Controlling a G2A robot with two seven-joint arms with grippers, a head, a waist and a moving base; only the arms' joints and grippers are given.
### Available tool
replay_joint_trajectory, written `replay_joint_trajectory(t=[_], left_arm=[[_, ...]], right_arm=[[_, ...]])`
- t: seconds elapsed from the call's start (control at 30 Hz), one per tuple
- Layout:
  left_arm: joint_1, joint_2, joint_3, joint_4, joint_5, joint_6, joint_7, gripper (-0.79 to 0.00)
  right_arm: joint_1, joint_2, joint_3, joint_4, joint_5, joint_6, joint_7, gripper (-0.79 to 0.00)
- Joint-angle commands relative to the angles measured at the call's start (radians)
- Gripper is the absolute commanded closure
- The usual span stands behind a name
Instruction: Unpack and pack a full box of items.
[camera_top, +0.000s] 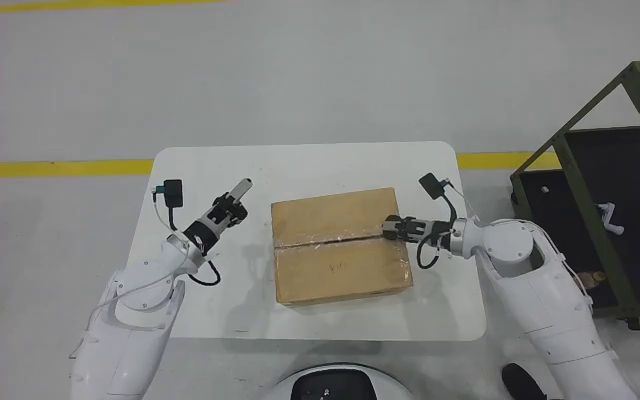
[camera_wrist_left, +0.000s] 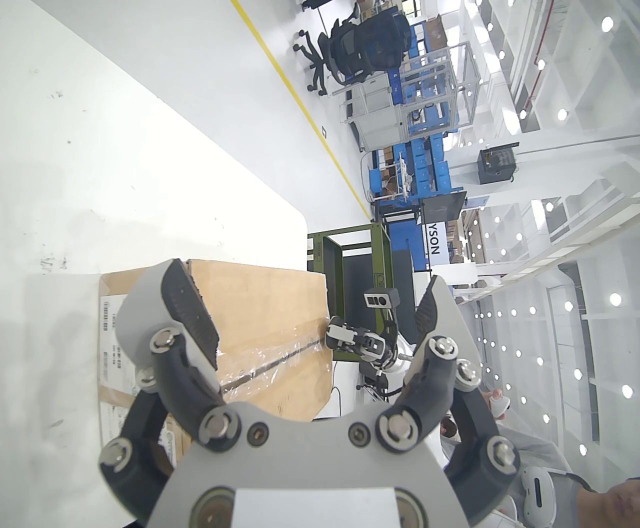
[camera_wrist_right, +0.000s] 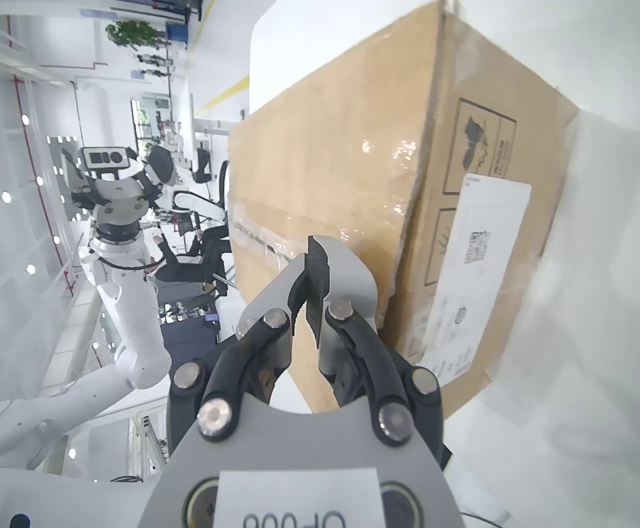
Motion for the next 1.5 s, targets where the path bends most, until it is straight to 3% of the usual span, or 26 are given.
replay_joint_trajectory(t=[0.0, 0.37, 0.6, 1.1, 1.27, 1.47], left_arm=[[0.004, 0.000, -0.009, -0.002, 0.000, -0.002, 0.014, -0.785], [0.035, 0.004, -0.073, -0.022, 0.004, 0.009, 0.066, -0.785], [0.049, 0.006, -0.106, -0.035, 0.000, 0.016, 0.086, -0.785], [0.066, 0.009, -0.155, -0.049, 0.001, 0.020, 0.097, -0.785], [0.066, 0.009, -0.155, -0.049, 0.001, 0.020, 0.097, -0.785], [0.066, 0.009, -0.155, -0.049, 0.001, 0.020, 0.097, -0.785]], right_arm=[[0.003, -0.001, -0.002, 0.010, 0.004, 0.002, -0.001, 0.000], [0.050, -0.008, -0.006, -0.043, 0.054, -0.007, 0.003, 0.000], [0.104, -0.043, -0.141, -0.075, 0.067, -0.039, -0.027, 0.000], [0.300, -0.179, -0.456, 0.182, 0.106, -0.128, -0.104, 0.000], [0.329, -0.206, -0.493, 0.276, 0.100, -0.131, -0.112, 0.000], [0.336, -0.211, -0.477, 0.321, 0.093, -0.129, -0.108, 0.000]])
